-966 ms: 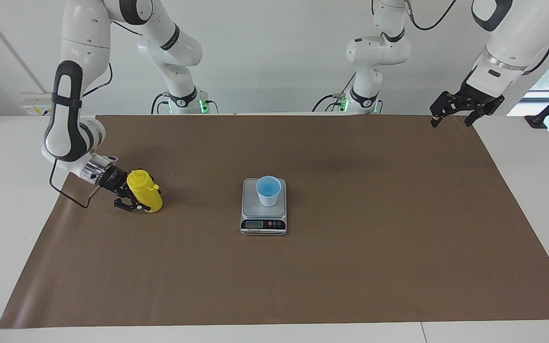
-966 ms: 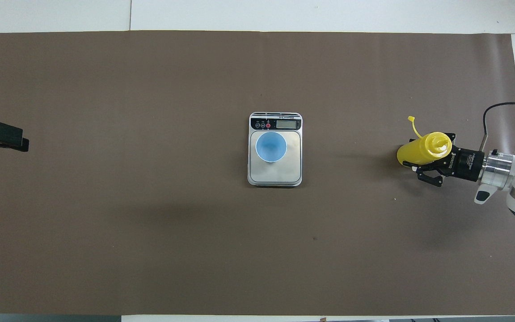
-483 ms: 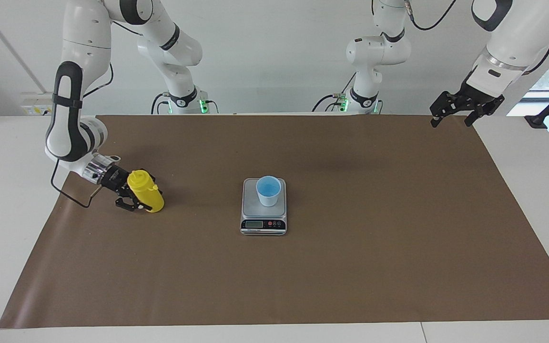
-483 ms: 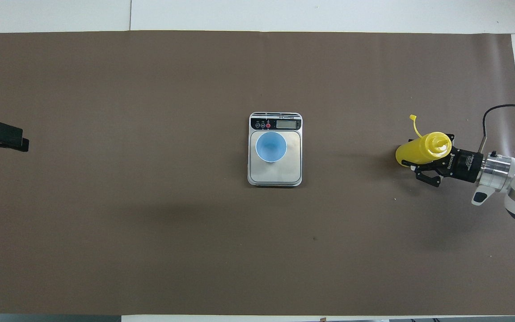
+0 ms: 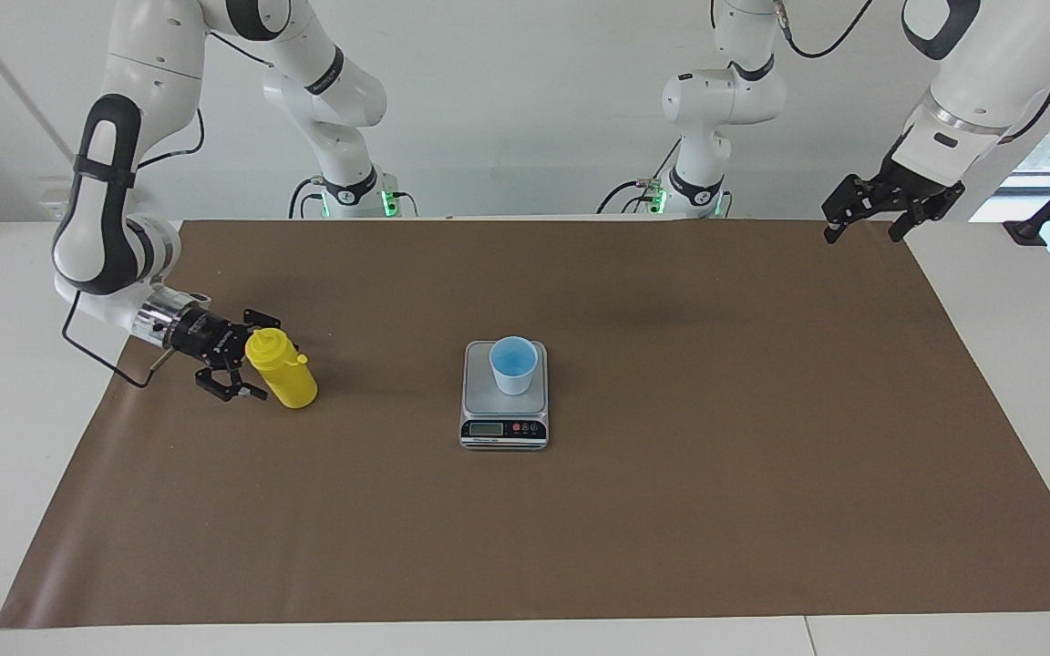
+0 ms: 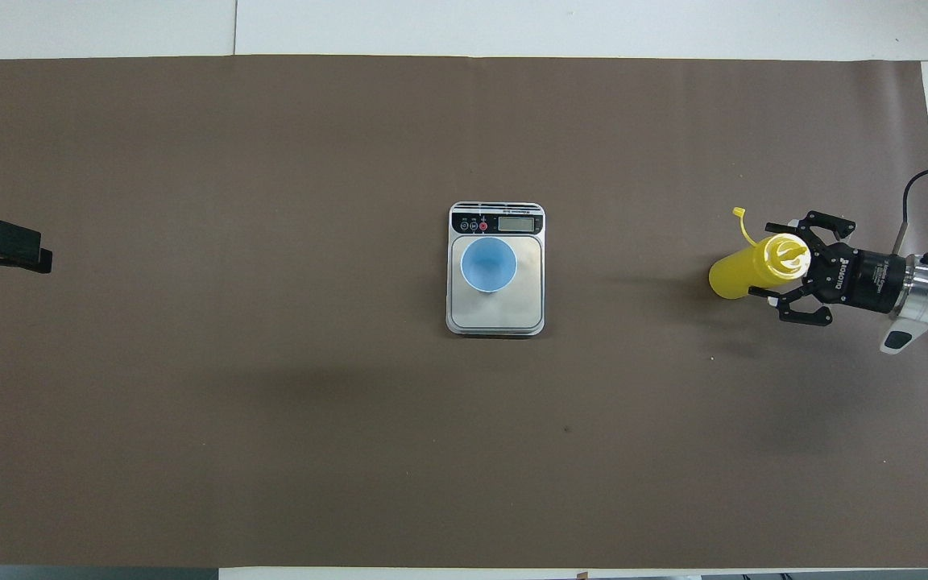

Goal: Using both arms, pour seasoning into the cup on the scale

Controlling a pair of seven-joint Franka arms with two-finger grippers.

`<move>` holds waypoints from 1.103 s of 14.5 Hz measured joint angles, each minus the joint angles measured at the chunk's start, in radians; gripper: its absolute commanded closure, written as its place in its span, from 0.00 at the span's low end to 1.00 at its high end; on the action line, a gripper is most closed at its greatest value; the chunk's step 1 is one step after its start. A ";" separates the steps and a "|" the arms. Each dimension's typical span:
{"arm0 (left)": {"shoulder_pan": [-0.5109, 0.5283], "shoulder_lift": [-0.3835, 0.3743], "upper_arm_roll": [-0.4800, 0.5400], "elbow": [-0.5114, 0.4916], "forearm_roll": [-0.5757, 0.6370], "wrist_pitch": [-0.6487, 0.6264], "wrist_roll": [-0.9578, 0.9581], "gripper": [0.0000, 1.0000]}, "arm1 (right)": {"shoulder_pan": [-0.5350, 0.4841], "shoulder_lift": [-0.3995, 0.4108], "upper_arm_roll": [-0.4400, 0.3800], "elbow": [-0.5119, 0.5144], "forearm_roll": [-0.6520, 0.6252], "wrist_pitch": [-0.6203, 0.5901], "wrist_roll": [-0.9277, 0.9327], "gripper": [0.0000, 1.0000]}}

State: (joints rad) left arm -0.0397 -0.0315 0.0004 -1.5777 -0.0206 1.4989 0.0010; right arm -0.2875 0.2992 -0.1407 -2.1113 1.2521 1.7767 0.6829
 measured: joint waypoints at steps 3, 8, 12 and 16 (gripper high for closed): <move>0.000 0.000 0.000 0.000 0.000 0.000 0.000 0.00 | -0.012 -0.040 -0.002 0.124 -0.237 -0.096 0.003 0.00; 0.000 0.000 0.000 0.000 0.000 0.000 0.000 0.00 | -0.052 -0.137 -0.011 0.359 -0.470 -0.312 0.022 0.00; 0.000 0.000 0.000 0.000 0.000 0.000 0.000 0.00 | 0.000 -0.189 0.012 0.473 -0.634 -0.325 0.008 0.00; 0.000 0.000 0.000 0.000 0.000 0.000 0.000 0.00 | 0.146 -0.230 0.027 0.548 -0.818 -0.307 -0.055 0.00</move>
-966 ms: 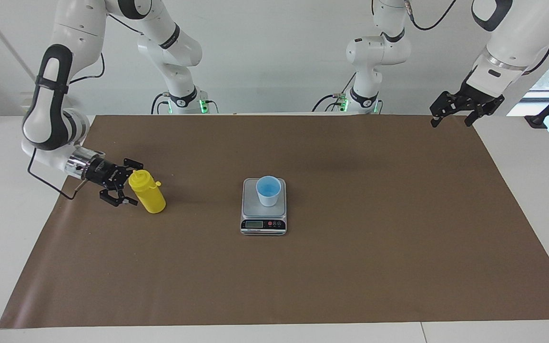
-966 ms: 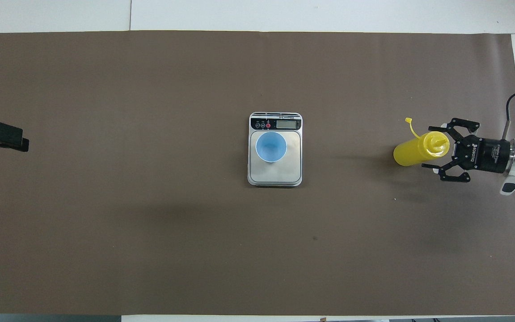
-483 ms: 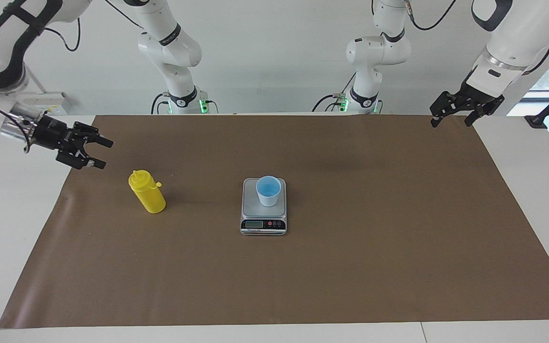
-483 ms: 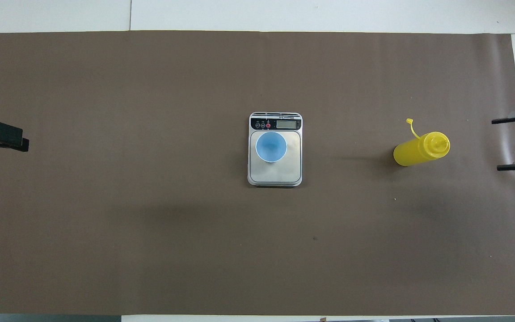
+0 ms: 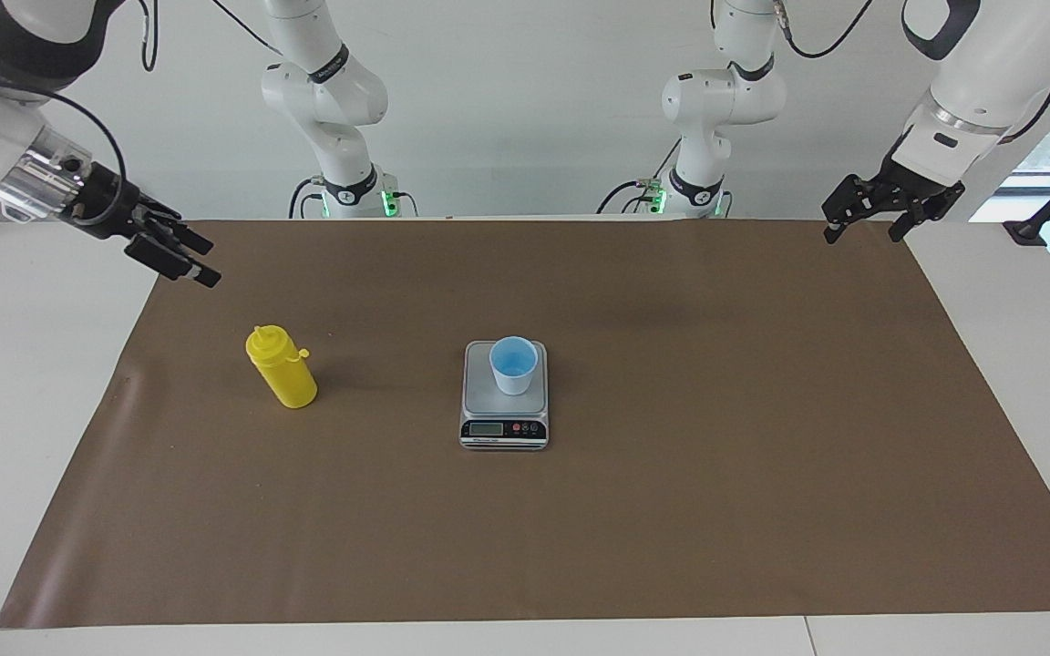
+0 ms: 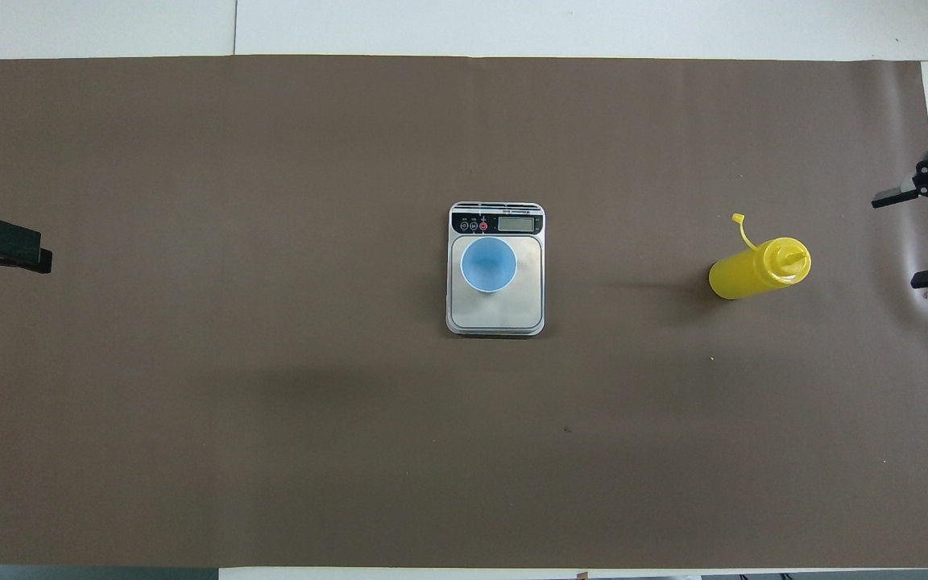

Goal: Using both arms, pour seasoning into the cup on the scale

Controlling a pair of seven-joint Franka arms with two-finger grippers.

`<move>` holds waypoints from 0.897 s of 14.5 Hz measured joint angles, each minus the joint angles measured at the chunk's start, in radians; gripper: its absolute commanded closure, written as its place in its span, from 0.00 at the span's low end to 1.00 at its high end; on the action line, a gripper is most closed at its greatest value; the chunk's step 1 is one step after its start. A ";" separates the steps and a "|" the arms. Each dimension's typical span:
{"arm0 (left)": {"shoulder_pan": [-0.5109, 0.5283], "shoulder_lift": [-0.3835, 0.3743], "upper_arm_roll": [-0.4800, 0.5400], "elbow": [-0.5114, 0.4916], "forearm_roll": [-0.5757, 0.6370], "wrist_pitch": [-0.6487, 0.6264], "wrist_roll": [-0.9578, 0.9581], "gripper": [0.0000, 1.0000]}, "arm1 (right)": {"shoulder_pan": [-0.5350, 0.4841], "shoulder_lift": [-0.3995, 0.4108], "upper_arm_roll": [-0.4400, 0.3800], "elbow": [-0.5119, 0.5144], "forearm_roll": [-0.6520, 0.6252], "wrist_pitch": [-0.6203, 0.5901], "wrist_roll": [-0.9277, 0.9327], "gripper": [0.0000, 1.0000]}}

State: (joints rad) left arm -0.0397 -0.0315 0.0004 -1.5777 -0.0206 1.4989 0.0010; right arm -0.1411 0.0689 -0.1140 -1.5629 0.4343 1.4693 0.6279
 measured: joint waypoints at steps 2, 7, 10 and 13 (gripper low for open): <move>0.000 0.000 0.000 0.000 0.000 0.000 0.000 0.00 | 0.063 -0.014 0.005 0.028 -0.174 -0.004 -0.163 0.00; 0.000 0.000 0.000 0.000 0.000 0.000 0.000 0.00 | 0.082 -0.062 0.018 0.029 -0.318 -0.073 -0.448 0.00; 0.000 0.000 0.000 0.000 0.000 0.000 0.000 0.00 | 0.092 -0.074 0.037 0.020 -0.318 -0.073 -0.465 0.00; 0.000 0.000 0.000 0.000 0.000 0.000 0.000 0.00 | 0.095 -0.063 0.076 0.021 -0.383 -0.071 -0.526 0.00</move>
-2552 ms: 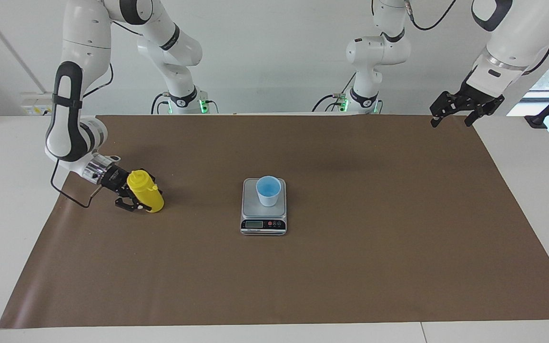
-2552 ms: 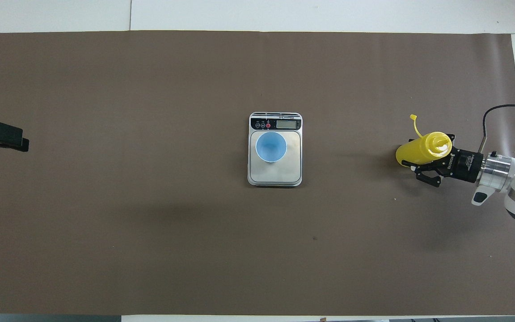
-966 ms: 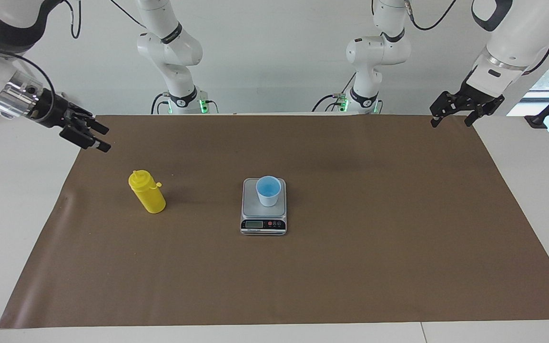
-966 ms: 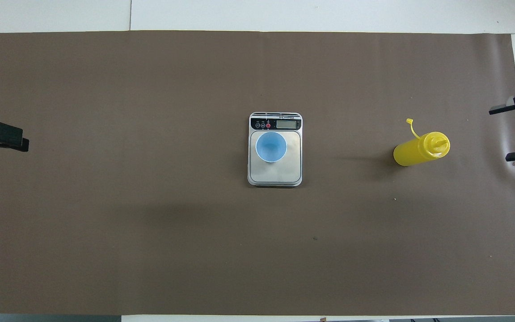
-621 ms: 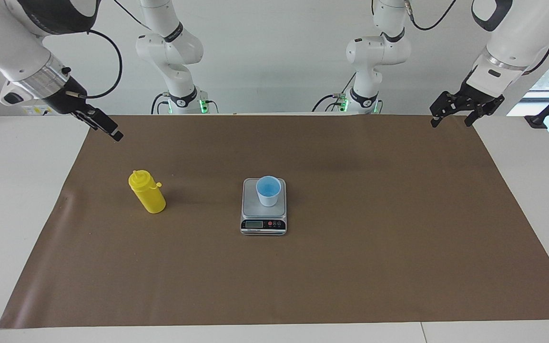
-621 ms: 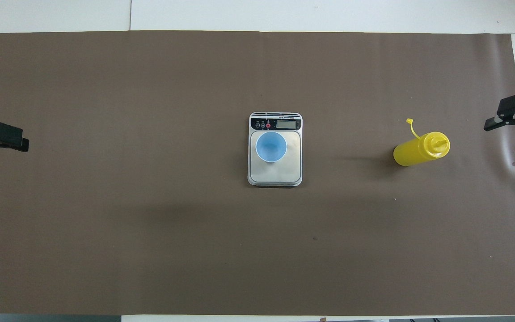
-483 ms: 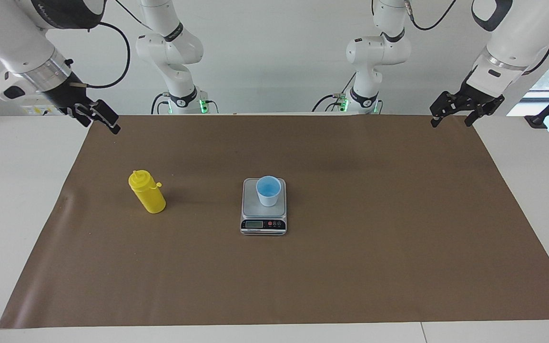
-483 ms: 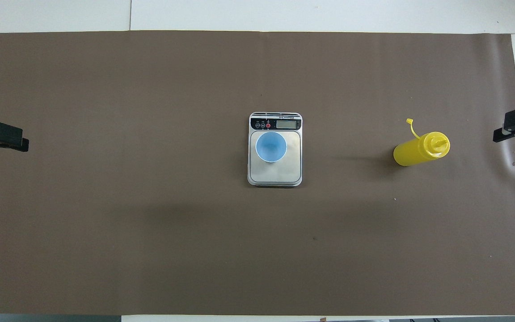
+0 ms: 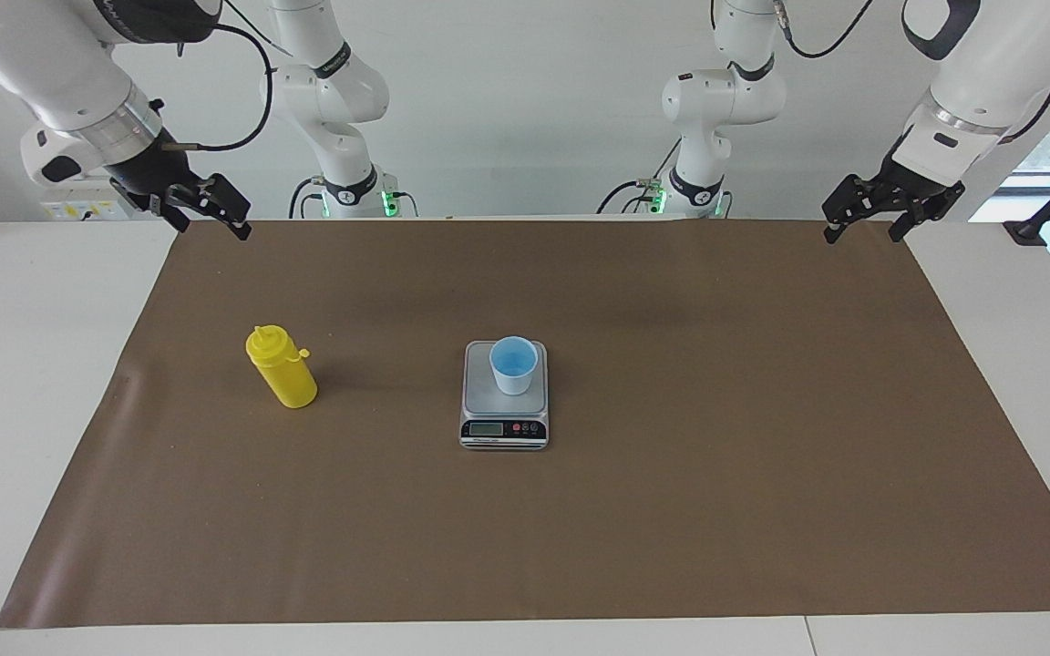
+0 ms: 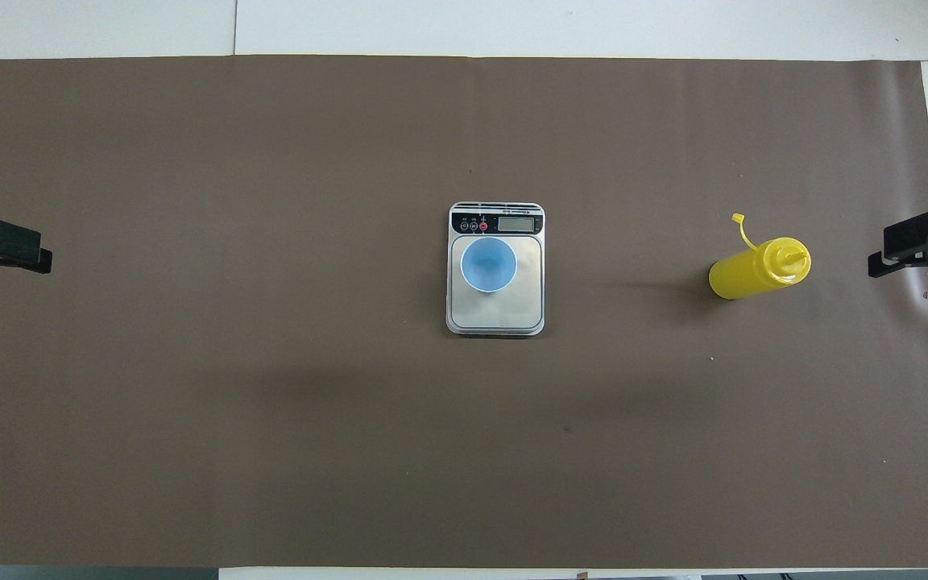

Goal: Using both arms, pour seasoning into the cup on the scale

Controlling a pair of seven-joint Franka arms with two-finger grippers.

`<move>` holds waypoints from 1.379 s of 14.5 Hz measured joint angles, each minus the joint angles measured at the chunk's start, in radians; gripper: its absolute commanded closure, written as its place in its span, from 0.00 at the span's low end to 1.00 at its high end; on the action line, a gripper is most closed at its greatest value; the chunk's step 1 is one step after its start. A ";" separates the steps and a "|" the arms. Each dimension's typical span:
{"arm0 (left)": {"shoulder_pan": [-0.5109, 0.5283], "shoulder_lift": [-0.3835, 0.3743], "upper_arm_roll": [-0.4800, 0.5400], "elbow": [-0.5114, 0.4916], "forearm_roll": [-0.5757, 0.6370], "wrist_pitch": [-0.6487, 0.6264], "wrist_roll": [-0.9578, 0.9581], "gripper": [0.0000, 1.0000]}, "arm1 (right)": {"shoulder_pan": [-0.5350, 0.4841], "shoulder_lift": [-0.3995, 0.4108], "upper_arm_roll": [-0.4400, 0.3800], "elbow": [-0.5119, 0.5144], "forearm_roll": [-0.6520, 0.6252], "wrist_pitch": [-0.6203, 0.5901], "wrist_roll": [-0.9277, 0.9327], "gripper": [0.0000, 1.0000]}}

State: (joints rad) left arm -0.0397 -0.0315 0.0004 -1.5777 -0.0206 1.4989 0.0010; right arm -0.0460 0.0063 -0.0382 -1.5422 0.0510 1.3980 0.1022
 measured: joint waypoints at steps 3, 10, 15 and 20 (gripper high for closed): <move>0.000 0.000 0.000 0.000 0.000 0.000 0.000 0.00 | 0.000 0.003 0.048 0.000 -0.061 0.008 -0.035 0.00; 0.000 0.000 0.000 0.000 0.000 0.000 0.000 0.00 | -0.025 0.033 0.046 0.018 -0.064 0.010 -0.054 0.00; 0.000 0.000 0.000 0.000 0.000 0.000 0.000 0.00 | 0.001 0.027 0.030 0.040 -0.064 0.010 -0.054 0.00; 0.000 0.000 0.000 0.000 0.000 0.000 0.000 0.00 | 0.002 0.027 0.027 0.040 -0.064 0.010 -0.054 0.00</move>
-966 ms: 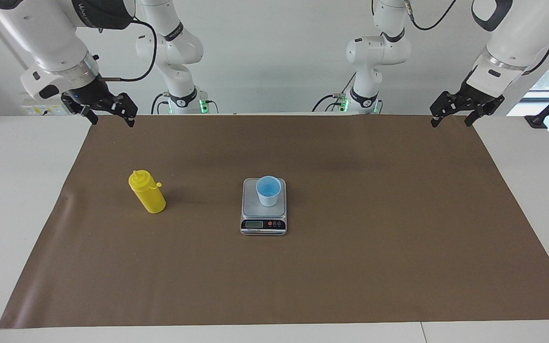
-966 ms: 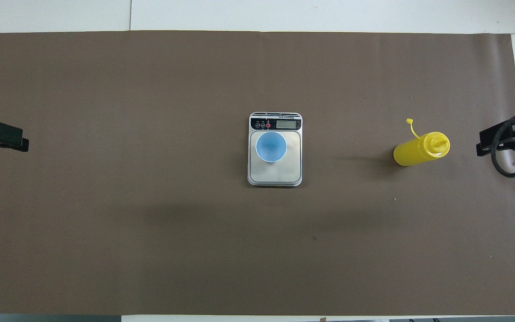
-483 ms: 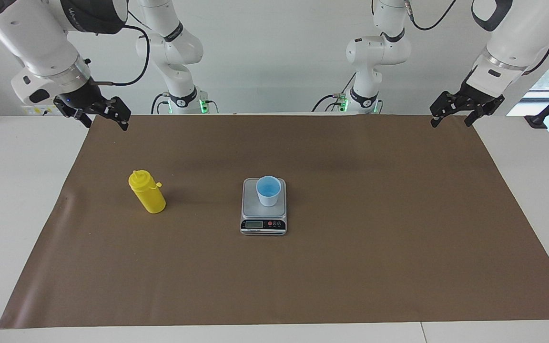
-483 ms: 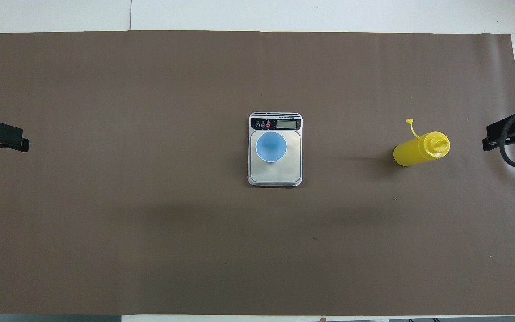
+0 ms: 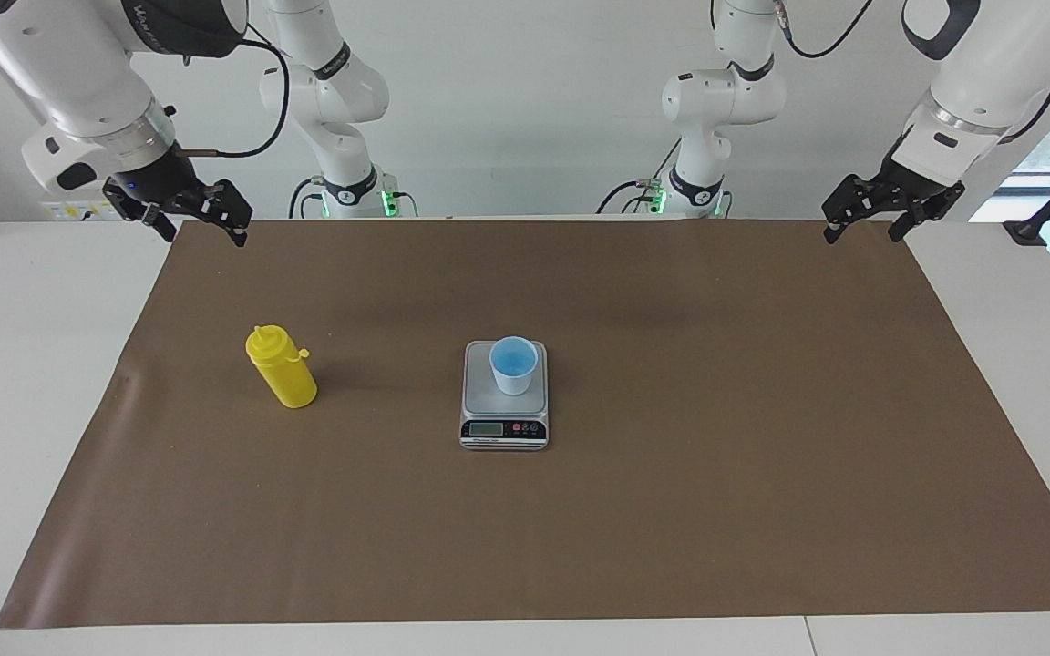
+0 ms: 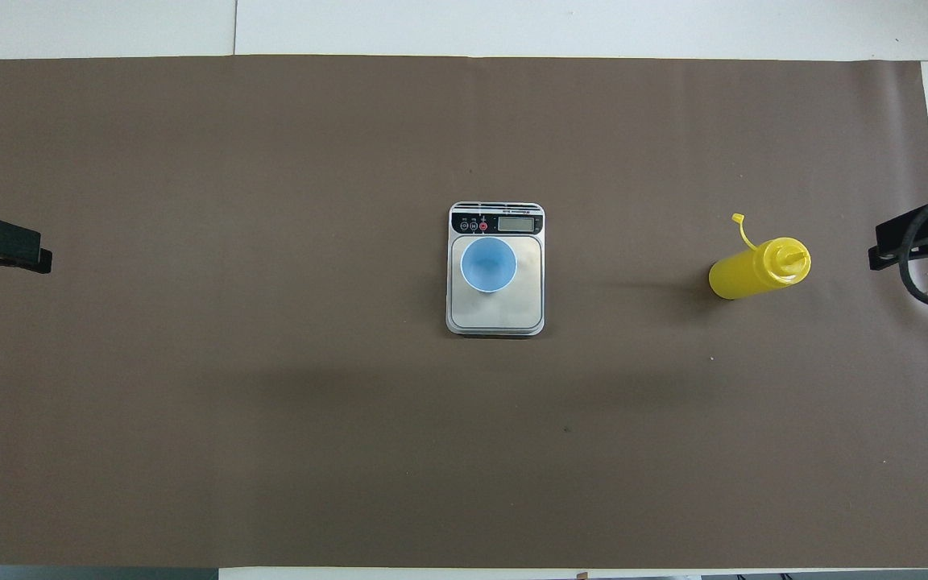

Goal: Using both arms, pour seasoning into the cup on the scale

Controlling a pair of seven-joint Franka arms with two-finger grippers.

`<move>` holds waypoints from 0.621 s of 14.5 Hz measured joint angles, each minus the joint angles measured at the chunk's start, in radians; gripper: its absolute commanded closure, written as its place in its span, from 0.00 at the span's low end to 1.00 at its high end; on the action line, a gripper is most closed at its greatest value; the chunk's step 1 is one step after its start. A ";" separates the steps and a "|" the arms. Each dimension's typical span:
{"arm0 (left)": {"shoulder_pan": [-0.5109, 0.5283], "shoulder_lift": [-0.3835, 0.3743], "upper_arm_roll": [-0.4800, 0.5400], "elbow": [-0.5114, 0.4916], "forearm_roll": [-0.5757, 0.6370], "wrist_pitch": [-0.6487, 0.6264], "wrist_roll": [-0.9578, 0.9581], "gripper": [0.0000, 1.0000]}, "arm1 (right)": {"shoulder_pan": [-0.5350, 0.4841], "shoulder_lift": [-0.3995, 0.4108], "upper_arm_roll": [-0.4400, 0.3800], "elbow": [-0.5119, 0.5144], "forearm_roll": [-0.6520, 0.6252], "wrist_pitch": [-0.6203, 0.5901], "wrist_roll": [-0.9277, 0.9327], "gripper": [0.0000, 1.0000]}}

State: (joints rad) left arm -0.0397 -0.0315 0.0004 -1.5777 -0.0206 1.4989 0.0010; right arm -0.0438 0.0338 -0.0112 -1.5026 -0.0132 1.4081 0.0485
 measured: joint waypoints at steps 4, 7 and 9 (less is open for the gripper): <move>0.000 0.000 0.000 0.000 0.000 0.000 0.000 0.00 | 0.000 0.000 -0.002 -0.020 0.000 0.029 0.000 0.00; 0.000 0.000 0.000 0.000 0.000 0.000 0.000 0.00 | -0.001 0.000 -0.002 -0.024 0.000 0.031 0.000 0.00; 0.000 0.000 0.000 0.000 0.000 0.000 0.000 0.00 | -0.004 0.001 -0.002 -0.029 0.000 0.031 0.000 0.00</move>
State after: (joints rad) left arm -0.0397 -0.0315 0.0004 -1.5777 -0.0206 1.4989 0.0010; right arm -0.0477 0.0347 -0.0129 -1.5320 -0.0132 1.4392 0.0485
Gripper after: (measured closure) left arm 0.000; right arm 0.000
